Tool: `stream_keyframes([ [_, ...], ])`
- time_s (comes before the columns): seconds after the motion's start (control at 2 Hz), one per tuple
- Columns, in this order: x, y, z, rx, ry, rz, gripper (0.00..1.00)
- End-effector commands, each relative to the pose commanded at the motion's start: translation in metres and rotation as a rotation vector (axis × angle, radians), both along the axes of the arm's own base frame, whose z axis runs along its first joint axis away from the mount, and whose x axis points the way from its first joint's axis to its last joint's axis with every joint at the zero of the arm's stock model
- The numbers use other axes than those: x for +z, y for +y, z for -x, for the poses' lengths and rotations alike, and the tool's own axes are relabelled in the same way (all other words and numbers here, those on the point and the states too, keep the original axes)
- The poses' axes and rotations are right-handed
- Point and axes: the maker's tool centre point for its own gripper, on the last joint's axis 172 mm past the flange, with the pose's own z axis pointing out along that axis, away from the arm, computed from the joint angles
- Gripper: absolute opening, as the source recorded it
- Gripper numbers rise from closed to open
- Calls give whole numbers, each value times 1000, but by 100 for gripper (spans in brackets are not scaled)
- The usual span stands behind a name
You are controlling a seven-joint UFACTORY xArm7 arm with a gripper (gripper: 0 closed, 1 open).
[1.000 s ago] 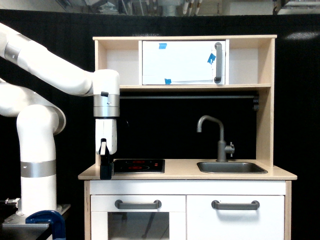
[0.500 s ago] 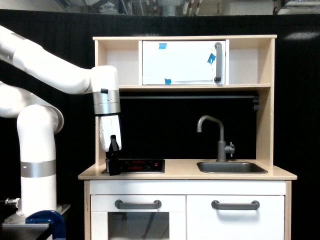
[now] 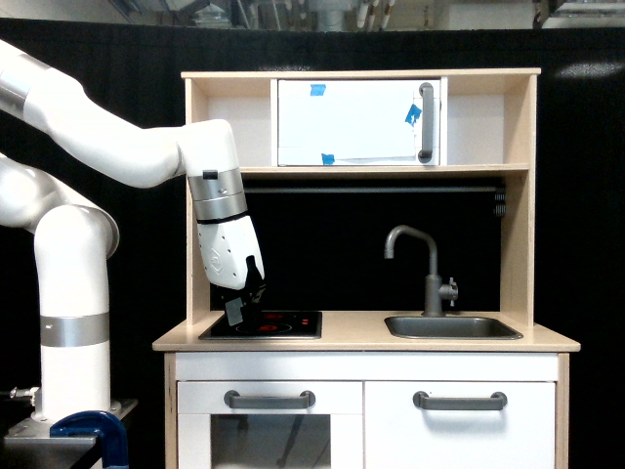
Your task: Turn on the faucet
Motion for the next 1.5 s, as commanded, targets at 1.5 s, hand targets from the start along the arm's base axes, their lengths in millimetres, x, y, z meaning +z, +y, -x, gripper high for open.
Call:
stream_keyframes([
  [1.5,40,107,-77,679,-310,-846,100],
])
